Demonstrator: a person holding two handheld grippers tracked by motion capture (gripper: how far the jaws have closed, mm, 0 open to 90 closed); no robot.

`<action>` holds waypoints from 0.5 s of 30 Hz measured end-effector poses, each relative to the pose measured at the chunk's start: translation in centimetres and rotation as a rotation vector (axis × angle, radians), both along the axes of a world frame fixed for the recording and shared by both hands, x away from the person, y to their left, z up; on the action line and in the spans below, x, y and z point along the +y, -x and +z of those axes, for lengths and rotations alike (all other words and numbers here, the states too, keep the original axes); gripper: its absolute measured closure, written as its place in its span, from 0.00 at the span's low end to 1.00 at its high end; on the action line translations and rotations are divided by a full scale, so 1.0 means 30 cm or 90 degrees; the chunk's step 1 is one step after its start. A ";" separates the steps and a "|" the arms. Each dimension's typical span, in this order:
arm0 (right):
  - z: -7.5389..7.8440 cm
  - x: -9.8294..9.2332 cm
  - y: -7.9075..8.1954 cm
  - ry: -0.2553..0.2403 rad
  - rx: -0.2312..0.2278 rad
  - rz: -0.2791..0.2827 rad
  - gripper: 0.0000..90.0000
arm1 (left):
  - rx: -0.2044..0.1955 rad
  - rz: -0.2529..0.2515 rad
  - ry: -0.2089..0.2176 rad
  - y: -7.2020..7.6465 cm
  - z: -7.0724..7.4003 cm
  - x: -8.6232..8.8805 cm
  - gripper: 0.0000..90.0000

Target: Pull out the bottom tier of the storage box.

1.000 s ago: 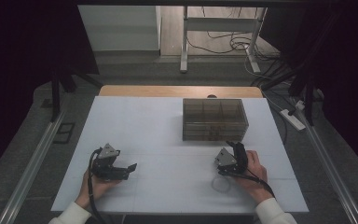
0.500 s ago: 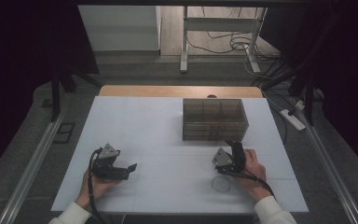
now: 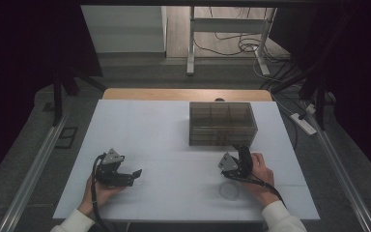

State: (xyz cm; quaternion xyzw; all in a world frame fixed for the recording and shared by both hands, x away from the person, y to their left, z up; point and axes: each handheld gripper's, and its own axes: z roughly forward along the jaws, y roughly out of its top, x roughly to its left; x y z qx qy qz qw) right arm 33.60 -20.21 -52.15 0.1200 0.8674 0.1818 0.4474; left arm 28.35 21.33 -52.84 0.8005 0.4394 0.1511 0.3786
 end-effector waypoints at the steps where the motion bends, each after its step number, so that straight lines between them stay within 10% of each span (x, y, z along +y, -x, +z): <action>1: 0.001 0.000 -0.001 0.006 0.002 0.002 0.29 | 0.000 0.000 0.000 0.000 0.000 0.000 0.12; 15: -0.008 0.013 -0.010 0.016 -0.011 0.010 0.33 | 0.000 0.000 -0.001 0.000 0.000 0.000 0.12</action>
